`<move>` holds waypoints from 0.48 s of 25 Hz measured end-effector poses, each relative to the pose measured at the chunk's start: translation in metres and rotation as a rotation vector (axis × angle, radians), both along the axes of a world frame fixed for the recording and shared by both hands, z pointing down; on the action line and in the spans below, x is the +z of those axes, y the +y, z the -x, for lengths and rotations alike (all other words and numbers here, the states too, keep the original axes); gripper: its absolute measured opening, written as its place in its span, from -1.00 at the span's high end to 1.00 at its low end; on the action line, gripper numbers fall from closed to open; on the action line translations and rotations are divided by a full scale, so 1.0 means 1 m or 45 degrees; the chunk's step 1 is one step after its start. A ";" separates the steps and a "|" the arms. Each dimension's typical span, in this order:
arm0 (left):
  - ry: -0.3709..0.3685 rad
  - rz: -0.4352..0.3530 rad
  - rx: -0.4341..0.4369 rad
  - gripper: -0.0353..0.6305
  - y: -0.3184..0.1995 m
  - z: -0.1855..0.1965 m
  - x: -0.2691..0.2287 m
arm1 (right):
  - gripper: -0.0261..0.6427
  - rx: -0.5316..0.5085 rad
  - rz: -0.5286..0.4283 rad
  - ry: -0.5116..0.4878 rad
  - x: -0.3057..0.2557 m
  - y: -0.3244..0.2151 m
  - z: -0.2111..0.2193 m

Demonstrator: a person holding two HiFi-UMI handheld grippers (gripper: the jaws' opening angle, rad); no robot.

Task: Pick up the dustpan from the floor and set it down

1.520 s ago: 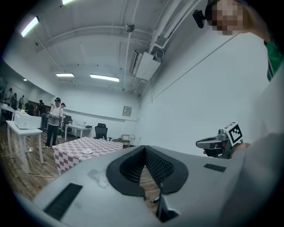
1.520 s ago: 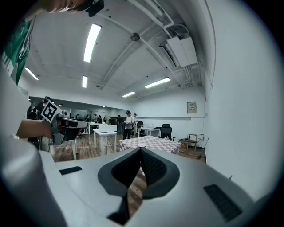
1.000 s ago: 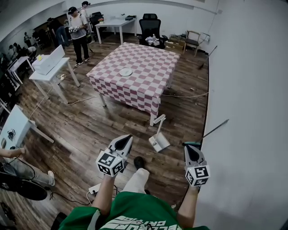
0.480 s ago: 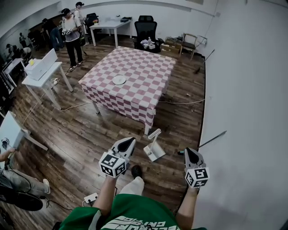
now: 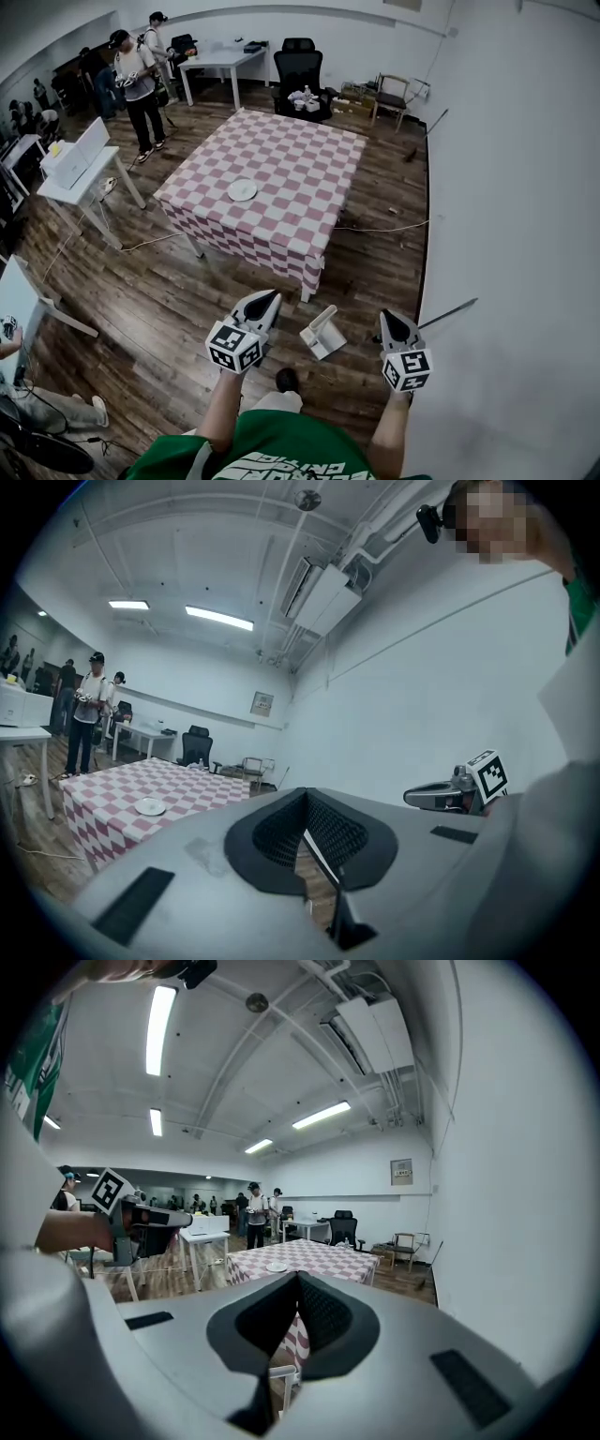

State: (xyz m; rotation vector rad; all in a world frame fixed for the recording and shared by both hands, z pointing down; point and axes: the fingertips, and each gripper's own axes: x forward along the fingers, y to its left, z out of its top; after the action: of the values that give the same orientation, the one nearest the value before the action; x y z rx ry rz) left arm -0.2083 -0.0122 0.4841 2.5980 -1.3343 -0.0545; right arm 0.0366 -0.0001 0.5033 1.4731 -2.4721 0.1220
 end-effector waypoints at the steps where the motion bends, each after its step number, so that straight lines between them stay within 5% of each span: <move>1: 0.002 0.002 0.003 0.88 -0.011 0.001 0.001 | 0.90 -0.002 0.001 0.002 0.001 -0.011 0.003; 12: 0.022 0.047 0.049 0.88 -0.083 0.007 0.018 | 0.90 0.002 0.050 0.023 0.017 -0.080 0.019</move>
State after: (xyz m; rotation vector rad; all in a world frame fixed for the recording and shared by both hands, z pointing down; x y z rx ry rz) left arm -0.2153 -0.0947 0.5025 2.5857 -1.2673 -0.0458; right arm 0.0173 -0.0800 0.5200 1.4542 -2.4399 0.1562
